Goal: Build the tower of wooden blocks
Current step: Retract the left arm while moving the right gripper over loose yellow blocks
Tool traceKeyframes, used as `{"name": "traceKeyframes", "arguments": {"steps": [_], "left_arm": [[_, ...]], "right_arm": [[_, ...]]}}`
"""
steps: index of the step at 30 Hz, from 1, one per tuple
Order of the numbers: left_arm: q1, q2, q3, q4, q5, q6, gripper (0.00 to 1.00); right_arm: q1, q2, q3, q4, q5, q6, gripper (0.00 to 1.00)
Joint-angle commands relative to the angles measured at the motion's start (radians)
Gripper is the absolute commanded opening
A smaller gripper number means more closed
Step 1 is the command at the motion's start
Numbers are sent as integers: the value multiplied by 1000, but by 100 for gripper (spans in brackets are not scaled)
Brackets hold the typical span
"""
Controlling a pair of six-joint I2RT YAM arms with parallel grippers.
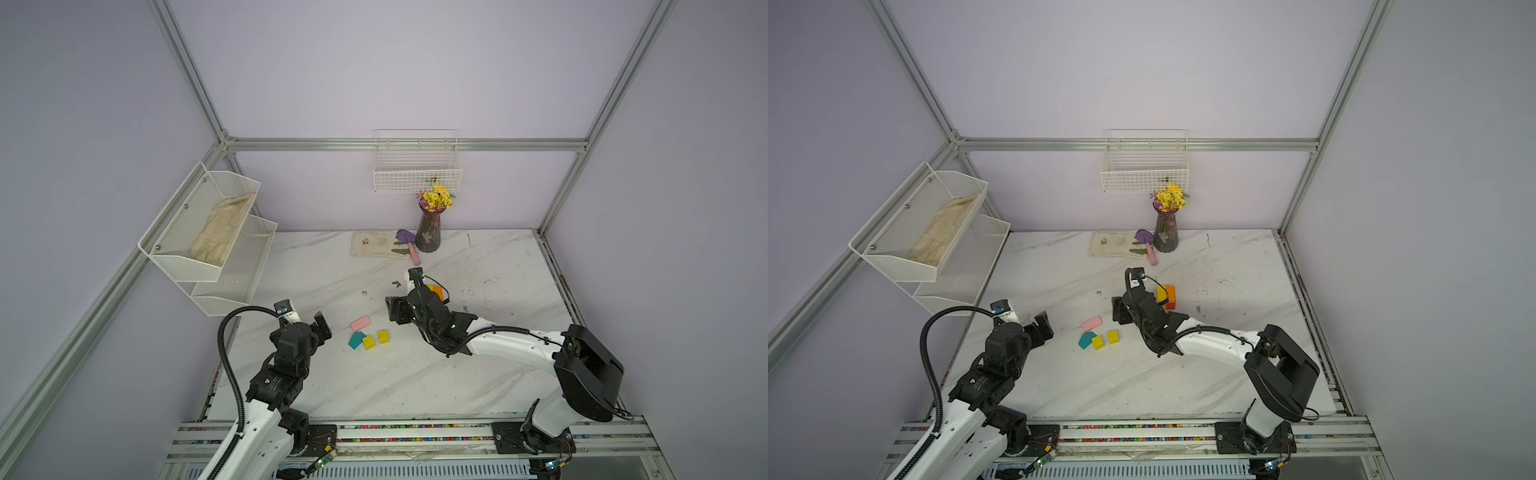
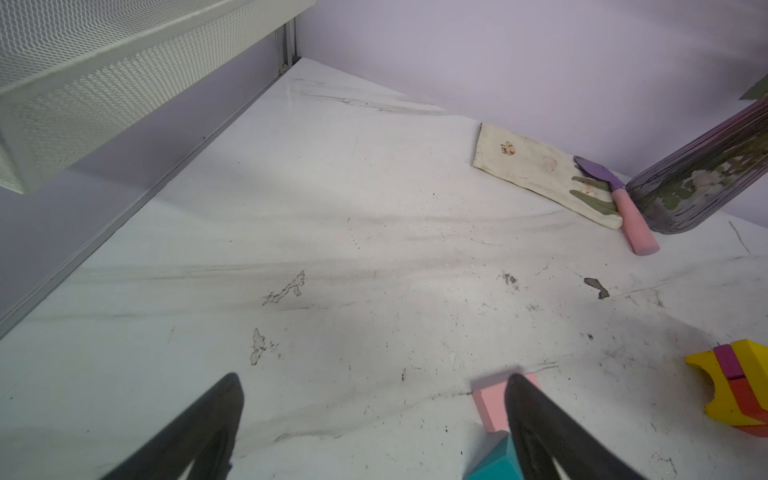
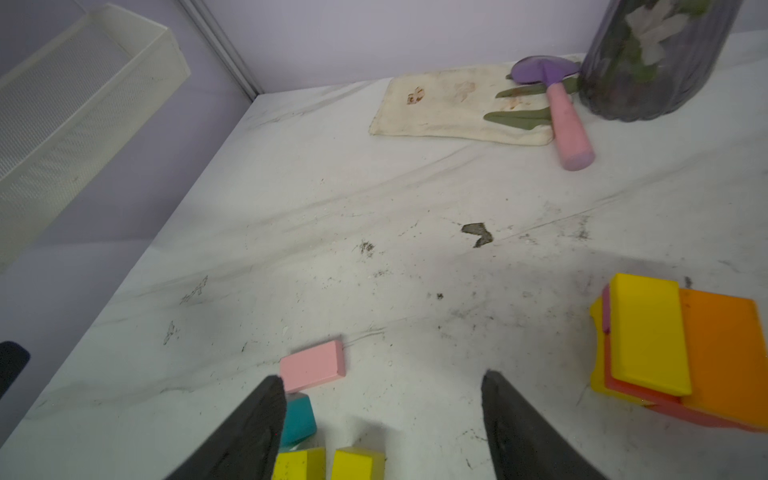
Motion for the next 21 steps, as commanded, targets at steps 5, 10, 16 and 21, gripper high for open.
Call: {"name": "traceKeyframes", "arguments": {"steps": [5,10,16,21], "left_arm": [[5,-36,-41,36,-13,-3,97],[5,-55,-45,29,-8,-3,96],[5,-81,-54,29,-10,-6,97],[6,-81,-54,29,-8,-6,97]], "right_arm": [[95,117,83,-155,57,40,75],[130,188,113,-288,143,87,70],[146,215,92,-337,167,109,68],[152,217,92,-328,151,114,68]]}}
